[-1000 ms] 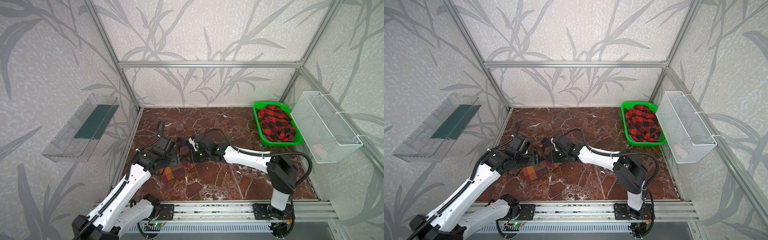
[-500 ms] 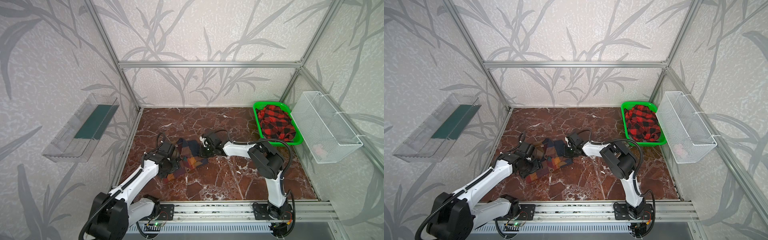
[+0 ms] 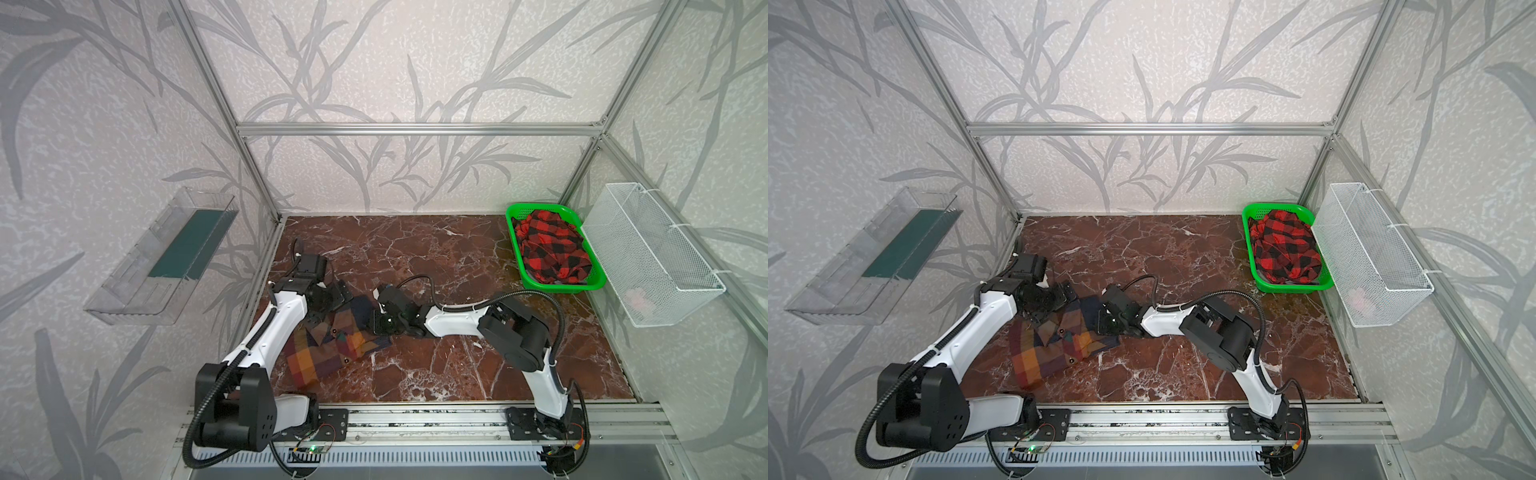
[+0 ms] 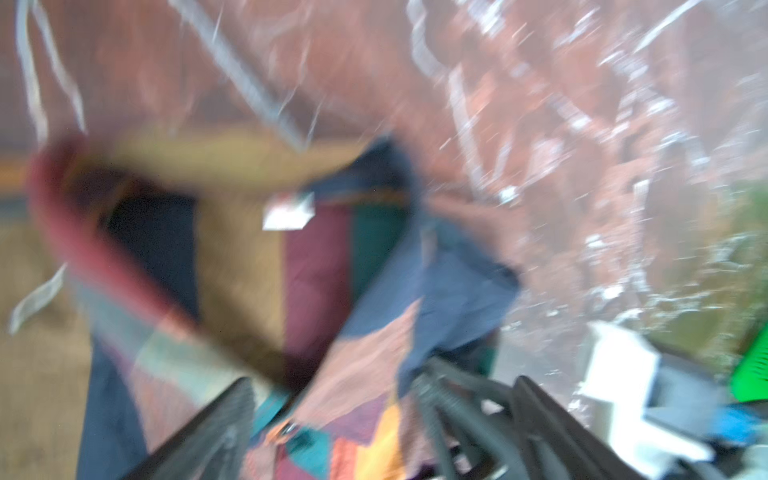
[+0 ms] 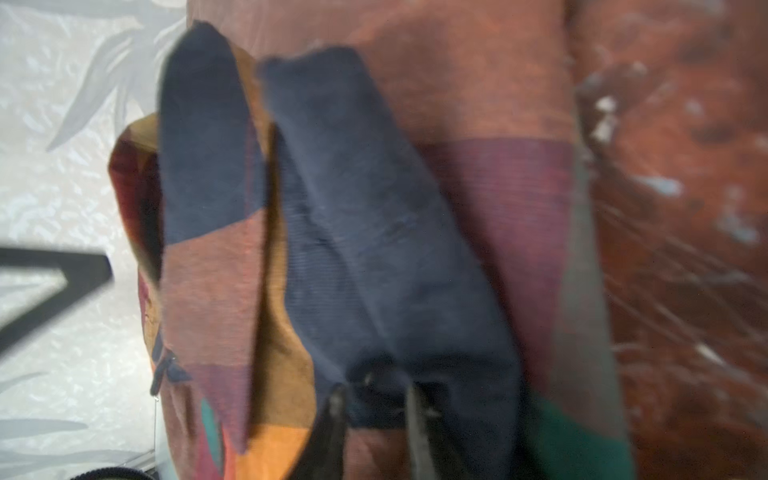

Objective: Fold and stack the long sleeve shirts

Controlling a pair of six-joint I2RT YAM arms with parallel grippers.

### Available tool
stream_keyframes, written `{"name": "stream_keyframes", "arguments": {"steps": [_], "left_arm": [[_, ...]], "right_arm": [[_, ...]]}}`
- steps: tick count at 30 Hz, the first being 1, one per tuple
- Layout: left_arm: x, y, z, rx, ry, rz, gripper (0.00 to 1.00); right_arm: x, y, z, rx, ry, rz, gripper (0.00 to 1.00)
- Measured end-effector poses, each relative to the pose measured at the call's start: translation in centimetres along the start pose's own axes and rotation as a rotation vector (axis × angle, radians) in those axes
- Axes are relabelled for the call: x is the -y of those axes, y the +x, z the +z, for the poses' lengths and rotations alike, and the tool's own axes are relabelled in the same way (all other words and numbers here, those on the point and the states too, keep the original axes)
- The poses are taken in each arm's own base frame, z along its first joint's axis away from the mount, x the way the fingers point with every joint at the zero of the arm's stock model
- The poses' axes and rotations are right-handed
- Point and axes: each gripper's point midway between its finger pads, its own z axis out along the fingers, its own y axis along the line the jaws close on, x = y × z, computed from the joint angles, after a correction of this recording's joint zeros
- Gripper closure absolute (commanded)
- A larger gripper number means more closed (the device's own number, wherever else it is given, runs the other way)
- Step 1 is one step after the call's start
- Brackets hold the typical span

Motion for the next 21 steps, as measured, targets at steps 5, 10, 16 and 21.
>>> {"name": "stream_keyframes", "arguments": {"steps": [5,10,16,21], "left_arm": [[2.3,-3.3,-2.5,0.15,0.075,0.082,0.01],[2.4,-5.7,-5.1,0.381,0.108,0.126,0.01],[-0.3,-7.5,-5.2,0.531,-0.021,0.14,0.01],[-4.8,-6.7,-4.0,0.668,-0.135,0.147,0.01]], "right_arm": [[-0.5,-3.0,-4.9,0.075,0.065,-0.139,0.07],[-5.1,-8.2,-16.7,0.323,0.05,-0.315,0.01],[-2.7,-13.2,-30.7,0.601,0.081,-0.353,0.01],[9.5,-11.8,-35.7,0.675,0.35,-0.288,0.01]]}}
